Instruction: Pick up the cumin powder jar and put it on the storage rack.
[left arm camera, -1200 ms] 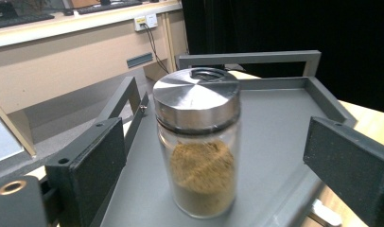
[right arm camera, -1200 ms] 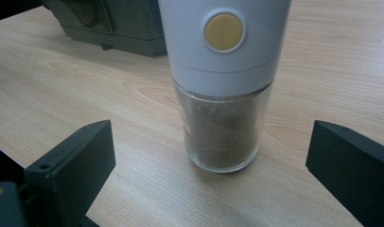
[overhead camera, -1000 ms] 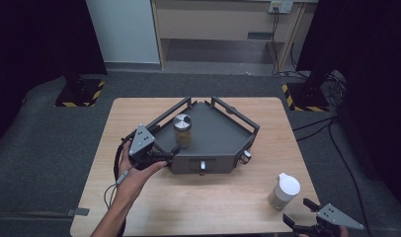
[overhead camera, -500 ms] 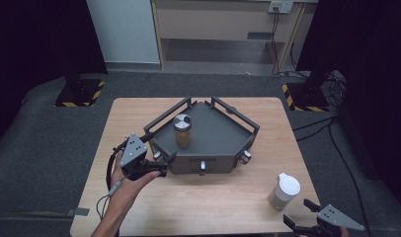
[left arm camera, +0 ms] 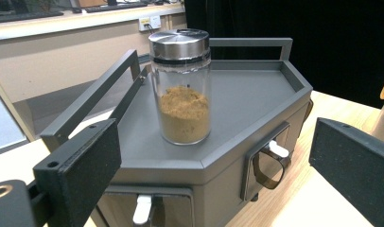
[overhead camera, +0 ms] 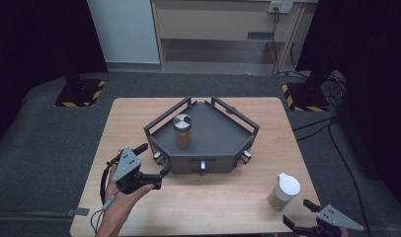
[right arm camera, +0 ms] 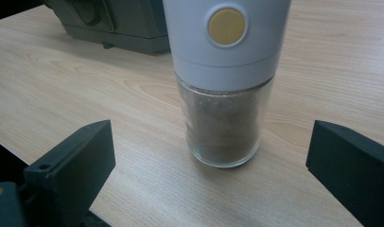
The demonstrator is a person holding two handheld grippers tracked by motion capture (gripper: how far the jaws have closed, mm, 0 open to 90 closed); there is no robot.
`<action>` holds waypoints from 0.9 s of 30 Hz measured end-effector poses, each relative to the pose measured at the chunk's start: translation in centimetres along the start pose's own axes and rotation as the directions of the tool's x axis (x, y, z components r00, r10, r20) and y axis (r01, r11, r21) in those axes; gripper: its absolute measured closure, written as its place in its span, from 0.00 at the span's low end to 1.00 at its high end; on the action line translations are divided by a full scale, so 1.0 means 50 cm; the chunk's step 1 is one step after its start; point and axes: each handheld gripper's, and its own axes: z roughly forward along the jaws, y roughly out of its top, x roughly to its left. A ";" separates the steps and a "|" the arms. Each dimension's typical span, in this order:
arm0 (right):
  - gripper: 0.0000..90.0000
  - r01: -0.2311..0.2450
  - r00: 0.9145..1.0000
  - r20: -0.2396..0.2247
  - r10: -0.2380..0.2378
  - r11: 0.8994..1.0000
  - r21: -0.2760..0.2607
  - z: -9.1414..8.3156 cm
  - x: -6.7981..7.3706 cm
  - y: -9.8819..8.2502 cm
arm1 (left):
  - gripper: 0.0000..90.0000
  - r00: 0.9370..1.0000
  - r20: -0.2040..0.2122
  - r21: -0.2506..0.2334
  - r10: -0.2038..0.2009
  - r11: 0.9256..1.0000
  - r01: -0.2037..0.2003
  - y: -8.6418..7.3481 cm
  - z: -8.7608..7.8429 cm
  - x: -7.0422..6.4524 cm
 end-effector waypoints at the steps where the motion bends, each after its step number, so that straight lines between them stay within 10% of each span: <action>1: 0.03 0.001 1.000 0.000 -0.001 1.000 0.001 0.000 0.000 0.000 | 0.02 1.000 0.000 0.001 0.000 1.000 0.000 -0.002 -0.003 -0.001; 27: 0.03 0.005 1.000 0.003 -0.005 1.000 0.005 0.000 0.000 0.000 | 0.03 0.999 -0.031 0.037 -0.024 0.999 0.025 -0.085 -0.053 -0.024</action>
